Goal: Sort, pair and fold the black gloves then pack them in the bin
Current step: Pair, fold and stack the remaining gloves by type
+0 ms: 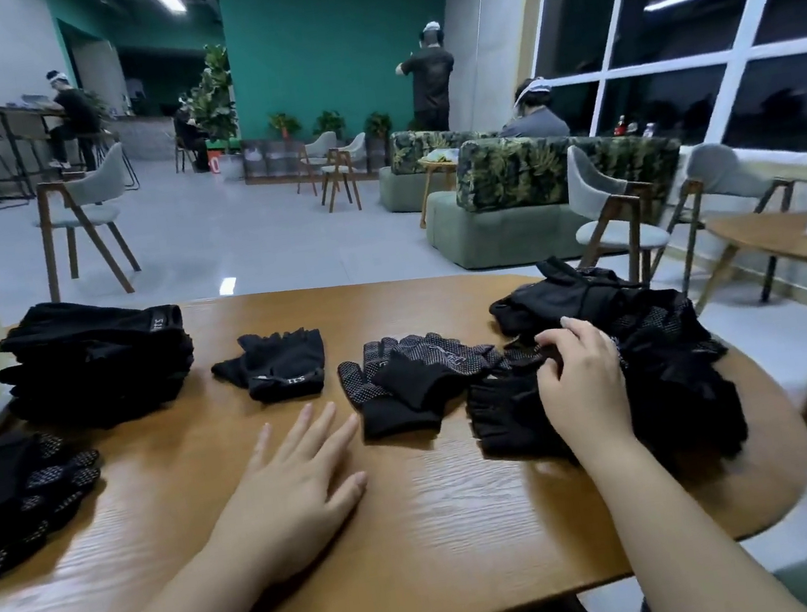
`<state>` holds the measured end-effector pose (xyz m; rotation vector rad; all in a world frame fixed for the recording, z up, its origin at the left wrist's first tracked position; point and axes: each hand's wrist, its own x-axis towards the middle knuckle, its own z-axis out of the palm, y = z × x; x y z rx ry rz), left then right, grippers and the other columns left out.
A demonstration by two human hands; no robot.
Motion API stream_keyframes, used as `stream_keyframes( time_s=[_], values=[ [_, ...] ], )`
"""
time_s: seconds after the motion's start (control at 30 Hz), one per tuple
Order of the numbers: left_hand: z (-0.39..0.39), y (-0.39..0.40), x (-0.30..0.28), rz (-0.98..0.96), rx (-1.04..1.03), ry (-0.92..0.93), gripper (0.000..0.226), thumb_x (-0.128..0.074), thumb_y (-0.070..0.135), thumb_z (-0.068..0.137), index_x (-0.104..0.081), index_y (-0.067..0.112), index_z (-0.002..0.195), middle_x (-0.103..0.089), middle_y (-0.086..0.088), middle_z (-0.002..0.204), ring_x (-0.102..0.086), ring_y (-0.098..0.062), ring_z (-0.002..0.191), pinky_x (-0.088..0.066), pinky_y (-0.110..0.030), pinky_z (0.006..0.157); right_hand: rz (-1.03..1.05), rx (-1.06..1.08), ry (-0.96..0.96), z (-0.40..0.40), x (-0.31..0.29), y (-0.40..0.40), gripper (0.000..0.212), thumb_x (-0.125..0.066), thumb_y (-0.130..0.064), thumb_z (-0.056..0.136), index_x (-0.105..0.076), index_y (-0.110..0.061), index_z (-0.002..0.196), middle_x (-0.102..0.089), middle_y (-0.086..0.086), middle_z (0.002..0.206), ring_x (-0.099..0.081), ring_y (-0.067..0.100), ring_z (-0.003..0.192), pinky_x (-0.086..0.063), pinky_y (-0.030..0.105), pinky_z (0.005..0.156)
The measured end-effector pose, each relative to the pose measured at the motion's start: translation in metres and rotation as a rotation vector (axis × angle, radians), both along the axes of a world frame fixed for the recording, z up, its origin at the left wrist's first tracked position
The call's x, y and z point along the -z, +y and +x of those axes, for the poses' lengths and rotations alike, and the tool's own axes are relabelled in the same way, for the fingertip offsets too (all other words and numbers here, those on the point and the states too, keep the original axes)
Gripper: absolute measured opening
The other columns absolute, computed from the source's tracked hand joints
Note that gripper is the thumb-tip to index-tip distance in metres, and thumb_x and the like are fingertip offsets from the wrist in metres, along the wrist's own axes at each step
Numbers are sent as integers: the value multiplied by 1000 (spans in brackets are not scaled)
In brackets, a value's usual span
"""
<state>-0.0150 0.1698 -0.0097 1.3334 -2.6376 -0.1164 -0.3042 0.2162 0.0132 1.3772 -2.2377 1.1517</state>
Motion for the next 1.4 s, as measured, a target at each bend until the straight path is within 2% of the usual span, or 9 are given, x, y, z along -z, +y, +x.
stream_keyframes(
  time_s=[0.13,0.27,0.37,0.63,0.87,0.97,1.13,1.23,1.4],
  values=[
    [0,-3,0,22,48,-43,101,23,86,50,16,47,143,28,19,147,30,-1,134,15,-35,114,100,-25,42,-16,-23,-23,39,-47,-9,92,-54,-17,129,-38,4,147,-22,22,140,-24,38,112],
    [0,-6,3,42,49,-8,107,32,84,43,13,50,142,30,21,145,31,0,134,15,-34,115,468,86,201,-29,-35,-42,33,-42,-28,97,-56,-34,126,-7,3,159,8,26,145,-6,45,116],
    [0,-6,4,61,50,15,102,30,85,44,13,53,140,27,22,146,29,1,134,15,-32,114,653,133,190,-32,-34,-48,39,-35,-32,99,-47,-27,136,-2,1,160,13,26,145,1,53,115],
    [1,-6,4,73,55,33,97,28,85,45,13,57,136,26,24,148,27,4,135,13,-32,115,315,120,229,-26,-21,-41,51,-44,-21,95,-31,-19,145,-20,-2,156,-17,18,142,-20,43,109],
    [0,-5,4,52,45,76,73,4,75,64,14,58,135,24,24,149,25,5,136,11,-30,116,27,-27,317,6,-37,-37,60,-50,-2,87,-36,-15,144,-27,1,154,-29,22,138,-24,42,106],
    [1,-6,7,12,43,177,70,-4,71,67,17,59,132,26,25,148,17,3,140,9,-27,115,-69,-139,355,32,-43,-37,62,-54,8,79,-45,-8,138,-41,10,145,-48,33,122,-40,47,94],
    [8,-2,4,-93,-2,588,69,-47,51,82,-17,41,144,-19,24,147,-26,1,134,-23,-22,108,-43,-318,499,96,-25,-36,64,-62,1,63,-55,-9,126,-58,12,122,-62,32,87,-55,39,71],
    [11,-1,4,-32,-58,746,74,-61,31,87,-15,43,143,-34,24,137,-39,-4,129,-33,-25,103,63,-436,465,131,1,-33,76,-76,-6,53,-53,-17,125,-57,4,126,-63,23,86,-55,31,67],
    [12,-4,4,71,-36,866,69,-58,24,90,-17,63,129,-34,41,124,-50,8,109,-48,-35,95,191,-723,166,155,10,-21,71,-48,-3,83,-26,-26,146,-33,-1,150,-46,24,127,-41,37,102]
  ],
)
